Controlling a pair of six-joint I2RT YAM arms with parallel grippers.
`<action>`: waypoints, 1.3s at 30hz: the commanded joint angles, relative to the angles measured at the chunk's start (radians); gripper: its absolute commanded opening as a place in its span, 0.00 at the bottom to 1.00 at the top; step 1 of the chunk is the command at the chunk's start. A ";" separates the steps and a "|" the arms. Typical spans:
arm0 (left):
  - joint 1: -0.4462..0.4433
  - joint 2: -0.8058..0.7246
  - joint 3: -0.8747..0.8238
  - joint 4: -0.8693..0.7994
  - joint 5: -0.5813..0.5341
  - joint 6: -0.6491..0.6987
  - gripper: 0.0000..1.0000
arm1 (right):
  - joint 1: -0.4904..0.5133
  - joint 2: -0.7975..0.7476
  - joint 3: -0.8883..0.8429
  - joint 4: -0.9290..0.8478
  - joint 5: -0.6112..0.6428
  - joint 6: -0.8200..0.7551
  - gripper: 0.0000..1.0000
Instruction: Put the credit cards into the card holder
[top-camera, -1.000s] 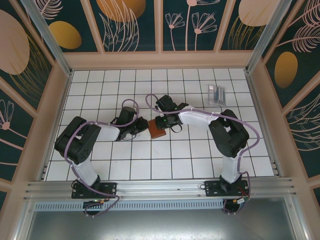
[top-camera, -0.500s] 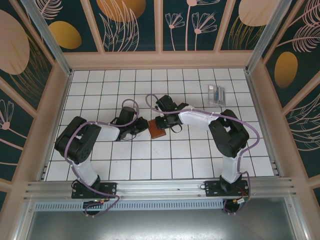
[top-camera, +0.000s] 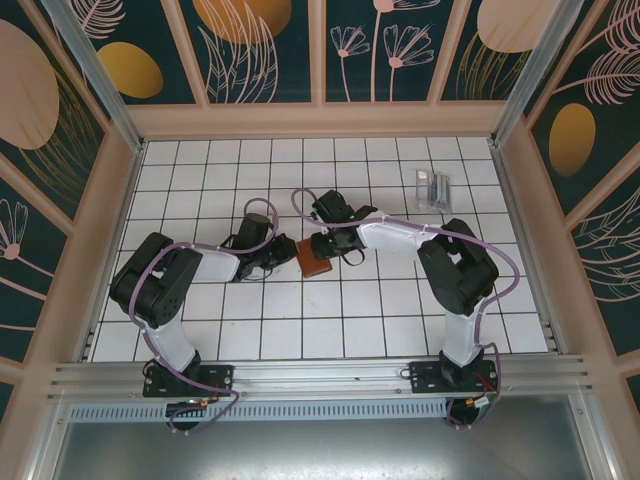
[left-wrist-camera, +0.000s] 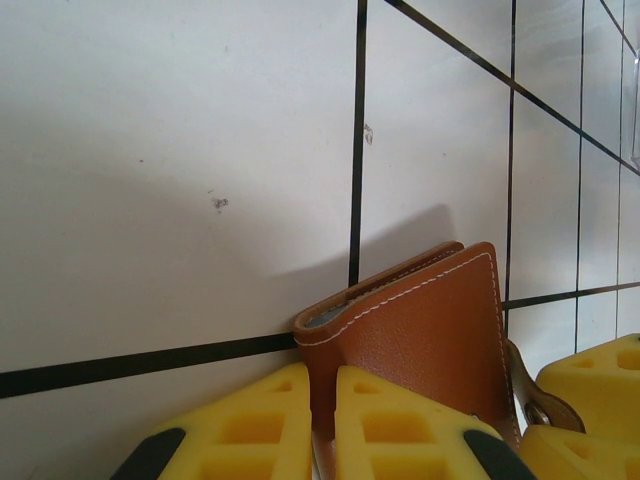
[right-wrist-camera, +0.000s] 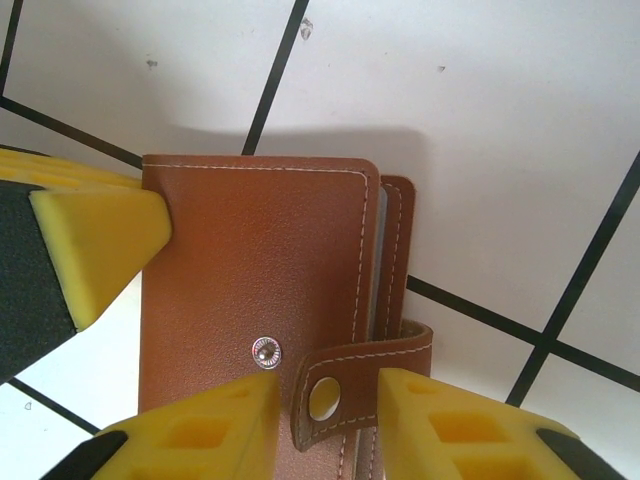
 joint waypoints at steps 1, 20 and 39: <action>0.000 0.037 0.001 -0.070 0.019 0.006 0.12 | -0.005 -0.032 0.031 -0.026 0.022 -0.006 0.30; 0.000 0.036 0.002 -0.069 0.024 0.006 0.11 | -0.008 -0.044 0.034 -0.026 0.026 0.003 0.30; 0.000 0.038 0.011 -0.077 0.031 0.009 0.08 | -0.008 -0.046 0.028 -0.009 -0.009 0.015 0.04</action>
